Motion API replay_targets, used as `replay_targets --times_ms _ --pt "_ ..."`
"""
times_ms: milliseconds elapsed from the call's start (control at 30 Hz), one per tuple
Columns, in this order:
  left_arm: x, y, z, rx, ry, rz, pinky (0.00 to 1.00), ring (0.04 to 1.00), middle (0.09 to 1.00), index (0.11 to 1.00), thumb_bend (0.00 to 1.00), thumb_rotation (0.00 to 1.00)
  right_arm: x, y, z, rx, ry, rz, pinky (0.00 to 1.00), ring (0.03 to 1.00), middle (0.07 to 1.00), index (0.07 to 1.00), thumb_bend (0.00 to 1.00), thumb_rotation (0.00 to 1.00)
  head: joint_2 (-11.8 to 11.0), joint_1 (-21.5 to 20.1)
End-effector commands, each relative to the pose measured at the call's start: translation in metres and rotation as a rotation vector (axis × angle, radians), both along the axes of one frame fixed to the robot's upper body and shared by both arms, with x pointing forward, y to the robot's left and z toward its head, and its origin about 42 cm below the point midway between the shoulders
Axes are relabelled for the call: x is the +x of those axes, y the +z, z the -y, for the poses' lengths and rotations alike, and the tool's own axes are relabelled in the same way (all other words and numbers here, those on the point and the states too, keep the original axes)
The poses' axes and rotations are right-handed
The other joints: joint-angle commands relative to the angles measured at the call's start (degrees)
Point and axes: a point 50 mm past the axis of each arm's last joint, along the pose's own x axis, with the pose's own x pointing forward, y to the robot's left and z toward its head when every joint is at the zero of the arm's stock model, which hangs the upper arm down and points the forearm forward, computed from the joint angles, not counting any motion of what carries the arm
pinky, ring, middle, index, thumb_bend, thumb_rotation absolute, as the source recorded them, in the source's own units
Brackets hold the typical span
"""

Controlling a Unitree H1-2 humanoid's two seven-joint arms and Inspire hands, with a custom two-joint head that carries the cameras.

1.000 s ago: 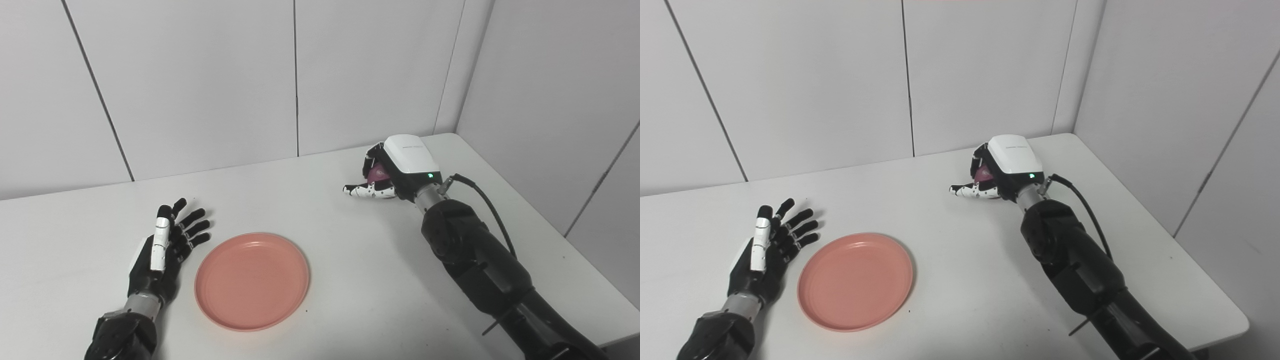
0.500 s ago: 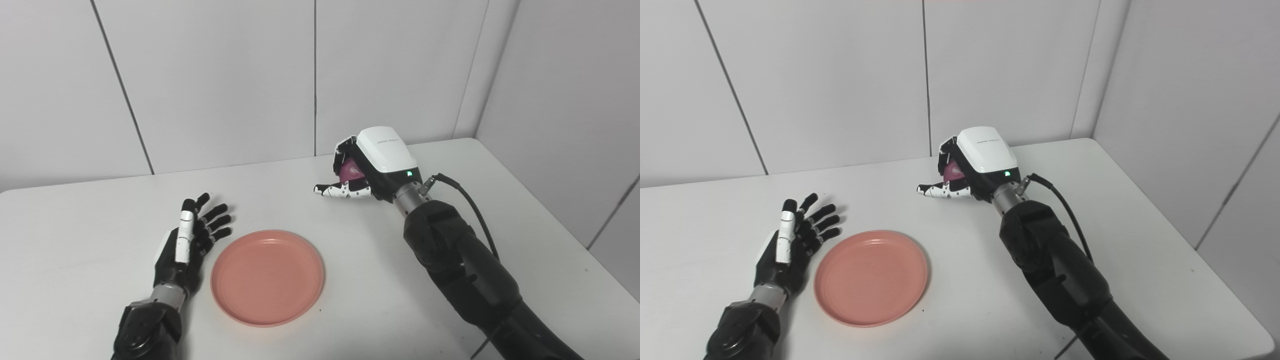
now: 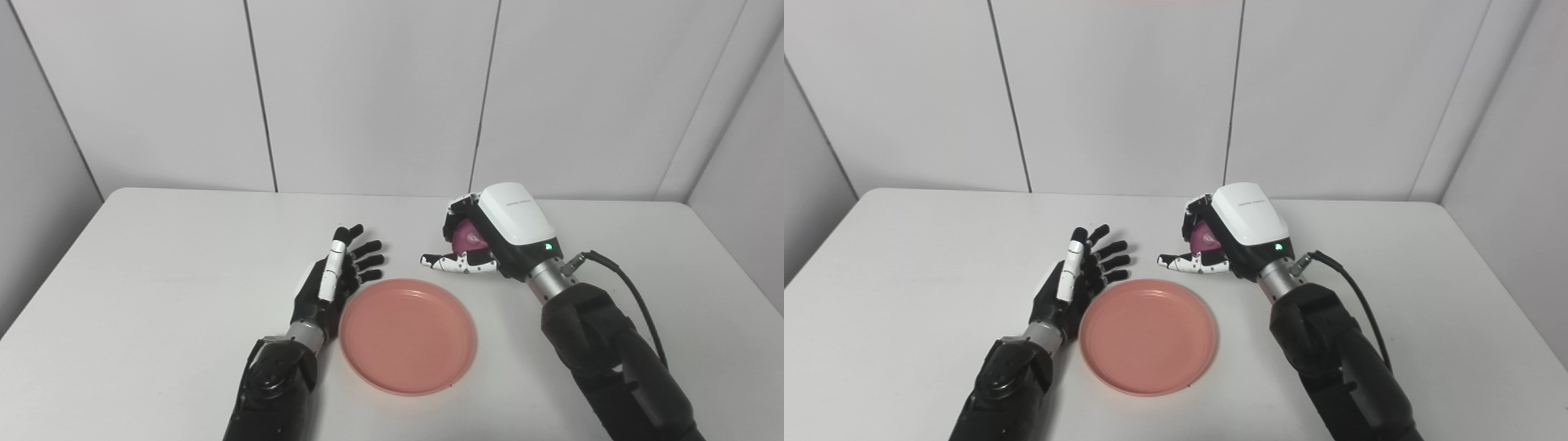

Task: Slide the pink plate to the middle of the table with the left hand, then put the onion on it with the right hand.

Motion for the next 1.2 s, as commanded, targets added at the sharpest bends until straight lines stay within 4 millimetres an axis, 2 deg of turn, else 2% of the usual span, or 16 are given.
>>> replay_targets --times_ms 0,200,267,400,500,567,767,933,1167 --pt "-0.021 -0.037 0.003 0.024 0.01 -0.17 0.76 0.777 0.806 0.892 0.72 0.95 0.002 0.022 -0.004 0.028 0.05 0.083 0.1 0.155 0.233 0.293 0.47 0.49 0.23 1.13" --pt "-0.022 -0.04 0.009 0.029 0.018 -0.173 0.76 0.777 0.802 0.887 0.73 0.95 0.0 0.013 -0.003 0.009 0.057 0.078 0.12 0.175 0.259 0.343 0.46 0.48 0.44 3.37" --pt "-0.023 -0.041 0.012 0.028 0.023 -0.177 0.76 0.772 0.795 0.883 0.73 0.94 -0.001 0.01 -0.003 0.008 0.064 0.077 0.11 0.173 0.257 0.339 0.45 0.5 0.51 4.04" --pt "-0.023 -0.043 0.016 0.028 0.026 -0.181 0.75 0.773 0.791 0.881 0.73 0.94 -0.003 0.004 -0.006 0.012 0.082 0.078 0.1 0.153 0.231 0.298 0.47 0.47 0.41 4.6" --pt "-0.023 -0.044 0.017 0.039 0.023 -0.178 0.74 0.772 0.788 0.883 0.73 0.95 -0.006 -0.001 -0.014 -0.009 0.114 0.073 0.1 0.162 0.24 0.31 0.47 0.5 0.38 4.38" --pt "-0.023 -0.044 0.016 0.044 0.024 -0.175 0.74 0.765 0.786 0.875 0.72 0.95 -0.008 -0.003 -0.019 -0.015 0.137 0.069 0.12 0.183 0.265 0.366 0.46 0.52 0.44 4.18" --pt "-0.021 -0.044 0.009 0.044 0.035 -0.177 0.75 0.764 0.779 0.876 0.73 0.96 -0.017 -0.01 -0.039 -0.017 0.187 0.058 0.13 0.186 0.272 0.349 0.48 0.52 0.53 2.46" --pt "-0.021 -0.045 0.004 0.042 0.028 -0.183 0.78 0.767 0.779 0.881 0.73 0.96 -0.024 -0.019 -0.055 -0.017 0.217 0.025 0.13 0.194 0.283 0.362 0.47 0.6 0.63 1.08" --pt "-0.022 -0.047 0.001 0.048 0.015 -0.179 0.76 0.786 0.786 0.881 0.76 0.95 -0.031 -0.033 -0.068 -0.034 0.248 0.01 0.12 0.178 0.271 0.37 0.47 0.47 0.65 -0.17"
